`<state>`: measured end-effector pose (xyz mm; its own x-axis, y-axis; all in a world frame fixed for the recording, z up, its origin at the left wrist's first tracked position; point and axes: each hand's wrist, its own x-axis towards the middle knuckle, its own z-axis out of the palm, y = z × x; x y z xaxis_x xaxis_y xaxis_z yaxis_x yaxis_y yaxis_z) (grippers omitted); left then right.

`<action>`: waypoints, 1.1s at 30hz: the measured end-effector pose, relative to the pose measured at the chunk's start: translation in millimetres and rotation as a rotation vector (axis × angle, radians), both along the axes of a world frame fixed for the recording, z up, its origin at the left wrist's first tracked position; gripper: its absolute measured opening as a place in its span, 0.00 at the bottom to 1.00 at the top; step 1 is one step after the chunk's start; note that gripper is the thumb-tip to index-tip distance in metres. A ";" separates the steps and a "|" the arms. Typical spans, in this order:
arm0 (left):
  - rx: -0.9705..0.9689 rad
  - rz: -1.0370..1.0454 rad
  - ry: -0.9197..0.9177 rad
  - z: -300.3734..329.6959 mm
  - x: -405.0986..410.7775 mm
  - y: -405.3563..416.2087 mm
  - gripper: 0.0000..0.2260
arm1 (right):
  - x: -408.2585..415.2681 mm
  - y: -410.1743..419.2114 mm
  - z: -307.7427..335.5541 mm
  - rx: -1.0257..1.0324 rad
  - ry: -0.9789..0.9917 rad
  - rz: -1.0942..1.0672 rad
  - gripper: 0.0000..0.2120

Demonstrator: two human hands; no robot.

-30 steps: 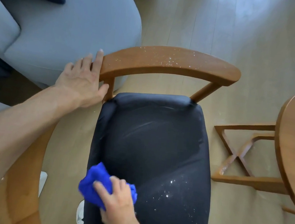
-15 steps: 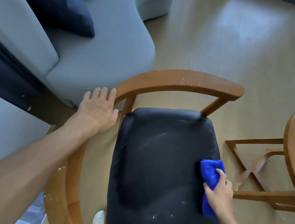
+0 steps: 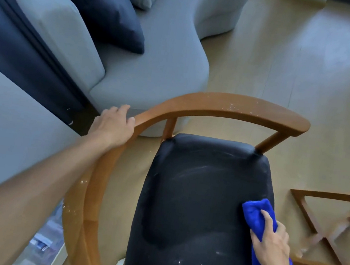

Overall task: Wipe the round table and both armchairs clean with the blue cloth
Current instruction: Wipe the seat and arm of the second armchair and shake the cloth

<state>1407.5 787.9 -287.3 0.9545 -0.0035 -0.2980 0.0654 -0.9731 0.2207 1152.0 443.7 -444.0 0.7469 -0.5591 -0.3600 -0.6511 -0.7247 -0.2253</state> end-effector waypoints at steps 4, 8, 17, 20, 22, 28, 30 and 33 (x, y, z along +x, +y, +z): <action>0.161 -0.188 0.007 -21.7 -0.8 -19.8 0.23 | 31.3 9.0 -11.5 0.093 -0.118 -0.342 0.28; 0.133 -0.204 -0.133 -35.8 8.8 -21.9 0.15 | 68.1 106.6 -24.1 0.072 -0.220 -0.136 0.27; 0.194 -0.282 -0.322 -52.2 8.4 -21.0 0.07 | 9.9 189.0 -39.6 0.204 -0.143 1.335 0.29; 0.173 -0.311 -0.361 -55.8 9.5 -17.0 0.07 | 31.2 105.0 -31.9 0.116 -0.225 1.248 0.29; 0.182 -0.322 -0.388 -58.8 9.1 -15.3 0.08 | 54.3 41.0 -31.5 0.016 -0.290 0.884 0.29; 0.212 -0.318 -0.422 -60.8 6.7 -17.2 0.07 | 71.7 22.5 -35.1 -0.050 -0.240 -0.058 0.28; 0.227 -0.310 -0.419 -59.4 5.1 -18.6 0.08 | 44.5 71.2 -38.2 0.011 -0.289 0.047 0.28; 0.254 -0.294 -0.384 -54.5 3.1 -20.4 0.09 | -20.2 142.6 -40.1 0.142 -0.307 0.496 0.31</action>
<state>1410.6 767.6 -341.7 0.9646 -0.2600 0.0454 -0.2566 -0.9641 -0.0690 1131.8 586.2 -484.1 0.9880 -0.0798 -0.1322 -0.1330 -0.8746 -0.4662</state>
